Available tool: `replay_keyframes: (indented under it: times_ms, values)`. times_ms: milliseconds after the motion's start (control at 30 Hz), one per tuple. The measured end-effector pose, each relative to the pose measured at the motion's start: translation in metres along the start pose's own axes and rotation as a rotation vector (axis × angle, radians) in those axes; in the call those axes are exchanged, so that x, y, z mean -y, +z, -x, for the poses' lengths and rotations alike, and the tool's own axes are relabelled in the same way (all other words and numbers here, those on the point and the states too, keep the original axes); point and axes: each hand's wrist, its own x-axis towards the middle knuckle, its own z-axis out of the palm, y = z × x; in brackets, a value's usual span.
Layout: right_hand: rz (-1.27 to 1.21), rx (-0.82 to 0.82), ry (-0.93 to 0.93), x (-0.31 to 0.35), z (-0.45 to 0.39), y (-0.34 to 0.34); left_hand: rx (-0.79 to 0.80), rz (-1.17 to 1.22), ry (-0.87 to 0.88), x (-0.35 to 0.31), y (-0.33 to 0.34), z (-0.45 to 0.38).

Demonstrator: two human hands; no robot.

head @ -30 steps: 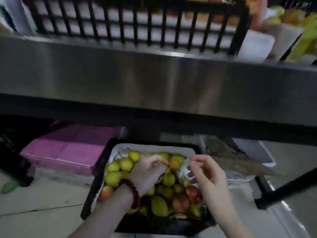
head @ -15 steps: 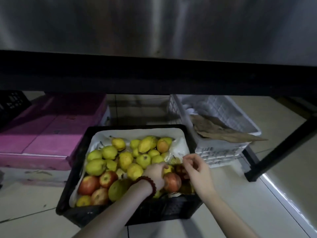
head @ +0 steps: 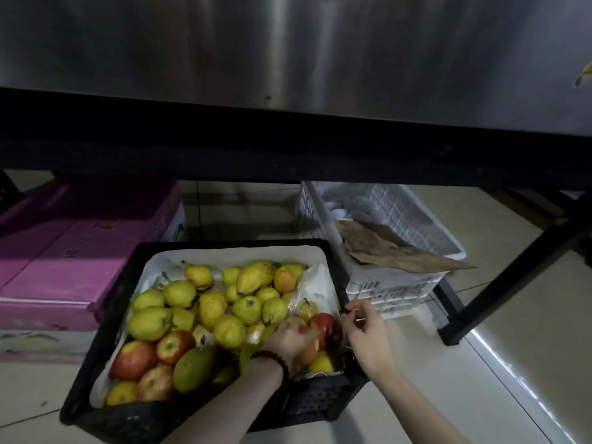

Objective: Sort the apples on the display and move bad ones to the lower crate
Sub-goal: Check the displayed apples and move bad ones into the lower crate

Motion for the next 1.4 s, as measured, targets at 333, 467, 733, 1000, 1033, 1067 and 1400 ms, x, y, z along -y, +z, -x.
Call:
replay_keyframes:
  times_ms: [333,467,733,1000,1033,1067,1400]
  values:
    - [1.017,0.525,-0.282,-0.017,-0.025,0.045,-0.387,0.221,-0.082,0.036,-0.061,0.032]
    - [1.249,0.556,-0.224,-0.020,-0.031,0.067,-0.435,0.248,-0.067,0.042,-0.073,0.042]
    - [1.207,0.513,-0.226,-0.007,-0.037,0.066,-0.501,0.303,-0.015,0.041,-0.081,0.051]
    - [-0.364,0.335,0.133,0.048,-0.001,0.038,-0.598,0.396,0.001,0.023,-0.107,0.081]
    - [-0.566,0.357,0.181,0.057,0.004,0.033,-0.611,0.416,0.004,0.019,-0.113,0.088]
    - [-0.708,0.386,0.200,0.068,0.011,0.024,-0.624,0.436,0.010,0.015,-0.118,0.095]
    - [-0.515,0.248,-0.422,0.210,0.063,-0.054,-0.766,0.701,0.199,-0.053,-0.189,0.166]
